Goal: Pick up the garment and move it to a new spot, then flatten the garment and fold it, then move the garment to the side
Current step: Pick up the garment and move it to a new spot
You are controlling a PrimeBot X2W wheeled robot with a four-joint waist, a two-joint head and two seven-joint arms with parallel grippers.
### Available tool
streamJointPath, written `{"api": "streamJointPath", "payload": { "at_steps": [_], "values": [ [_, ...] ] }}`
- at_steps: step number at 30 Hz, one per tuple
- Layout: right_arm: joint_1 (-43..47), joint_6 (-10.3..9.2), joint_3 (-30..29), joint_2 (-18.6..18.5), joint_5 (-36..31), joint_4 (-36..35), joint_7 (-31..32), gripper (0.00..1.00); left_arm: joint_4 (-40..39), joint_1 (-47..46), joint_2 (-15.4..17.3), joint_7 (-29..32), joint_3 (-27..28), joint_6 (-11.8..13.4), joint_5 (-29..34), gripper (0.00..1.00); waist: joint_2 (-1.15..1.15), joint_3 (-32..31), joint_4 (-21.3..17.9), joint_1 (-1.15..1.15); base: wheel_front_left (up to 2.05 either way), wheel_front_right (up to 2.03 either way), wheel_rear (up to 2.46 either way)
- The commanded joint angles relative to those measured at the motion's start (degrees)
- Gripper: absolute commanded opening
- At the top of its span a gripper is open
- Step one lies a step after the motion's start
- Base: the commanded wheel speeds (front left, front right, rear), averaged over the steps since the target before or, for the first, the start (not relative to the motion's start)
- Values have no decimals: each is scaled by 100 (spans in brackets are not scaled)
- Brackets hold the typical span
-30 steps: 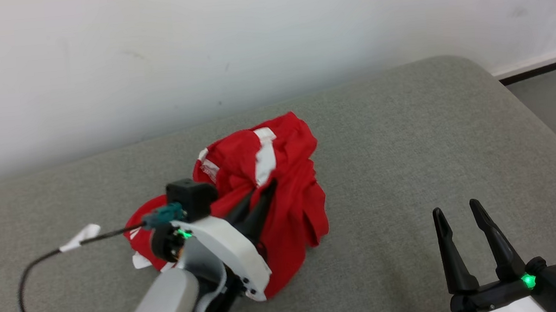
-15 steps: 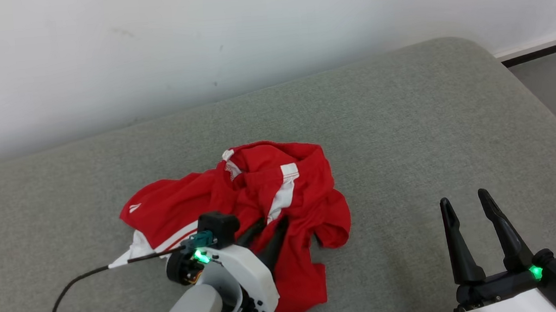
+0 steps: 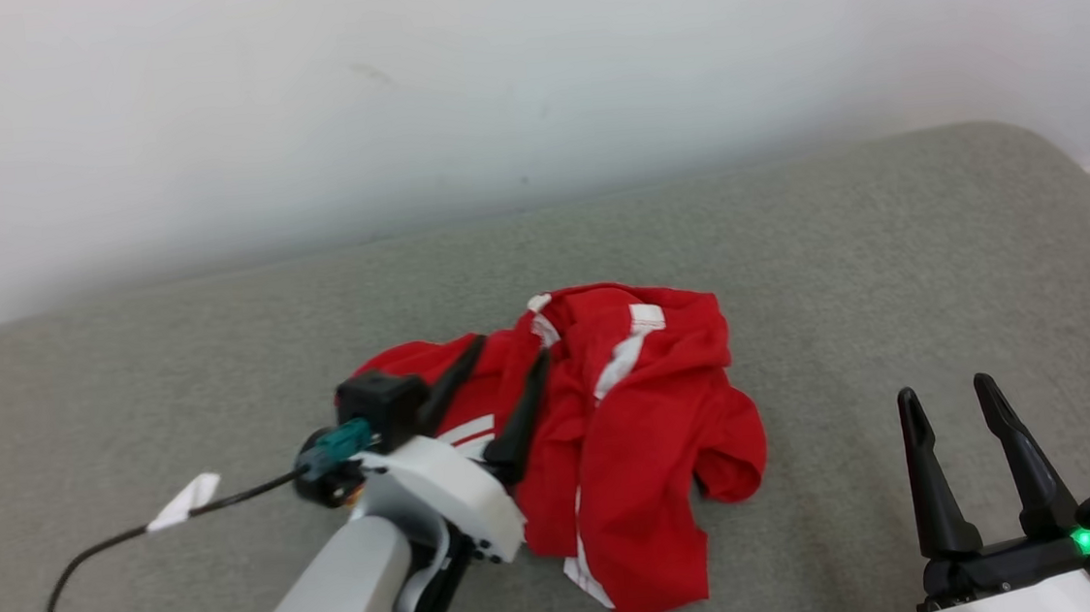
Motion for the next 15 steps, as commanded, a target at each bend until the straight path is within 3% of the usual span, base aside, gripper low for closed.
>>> {"api": "streamJointPath", "payload": {
  "at_steps": [1,8,15],
  "values": [
    [84,-10,-51,-18,-17,-23,3,100,-211,207,153,-100,82,107,-18,100,0,-130,184,0,0,0,0],
    [227,-10,-115,-19,10,-89,3,100,-1111,993,484,-214,560,543,-37,100,0,-187,495,0,0,0,0],
    [317,-10,-92,-18,-17,-94,3,100,-1879,1843,458,-219,991,825,148,100,0,-231,581,0,0,0,0]
  ]
}}
